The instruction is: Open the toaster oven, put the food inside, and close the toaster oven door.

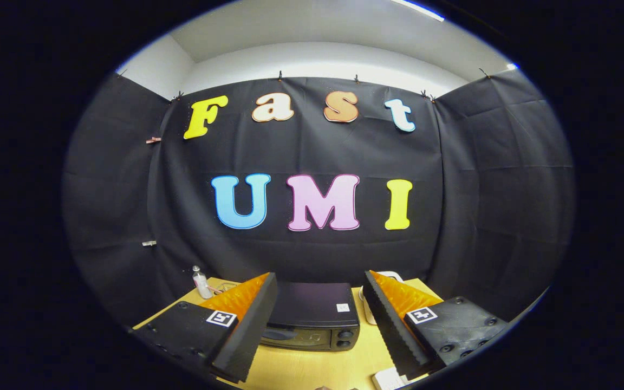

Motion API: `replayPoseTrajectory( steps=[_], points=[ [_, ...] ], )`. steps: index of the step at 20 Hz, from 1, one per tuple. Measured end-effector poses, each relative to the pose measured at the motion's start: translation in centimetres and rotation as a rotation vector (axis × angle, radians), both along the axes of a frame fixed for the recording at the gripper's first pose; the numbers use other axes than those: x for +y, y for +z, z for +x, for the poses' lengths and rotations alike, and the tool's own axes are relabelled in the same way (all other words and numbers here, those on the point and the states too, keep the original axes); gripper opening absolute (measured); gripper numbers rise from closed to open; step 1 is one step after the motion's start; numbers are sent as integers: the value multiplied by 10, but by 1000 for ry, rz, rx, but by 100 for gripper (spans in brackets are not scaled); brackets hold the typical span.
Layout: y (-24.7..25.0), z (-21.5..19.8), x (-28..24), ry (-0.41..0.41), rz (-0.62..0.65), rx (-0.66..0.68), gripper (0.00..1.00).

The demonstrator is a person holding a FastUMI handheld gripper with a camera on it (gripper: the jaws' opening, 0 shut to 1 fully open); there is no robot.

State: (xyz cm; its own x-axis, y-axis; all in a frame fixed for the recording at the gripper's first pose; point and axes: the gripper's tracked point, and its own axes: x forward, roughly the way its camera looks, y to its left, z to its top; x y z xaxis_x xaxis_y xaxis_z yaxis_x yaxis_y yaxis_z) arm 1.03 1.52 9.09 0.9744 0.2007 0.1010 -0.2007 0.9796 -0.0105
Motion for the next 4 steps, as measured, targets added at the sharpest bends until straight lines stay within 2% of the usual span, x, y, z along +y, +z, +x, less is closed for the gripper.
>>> replayPoseTrajectory(
  steps=[4],
  points=[
    [-19,10,-17,57,-43,29,98]
  ],
)
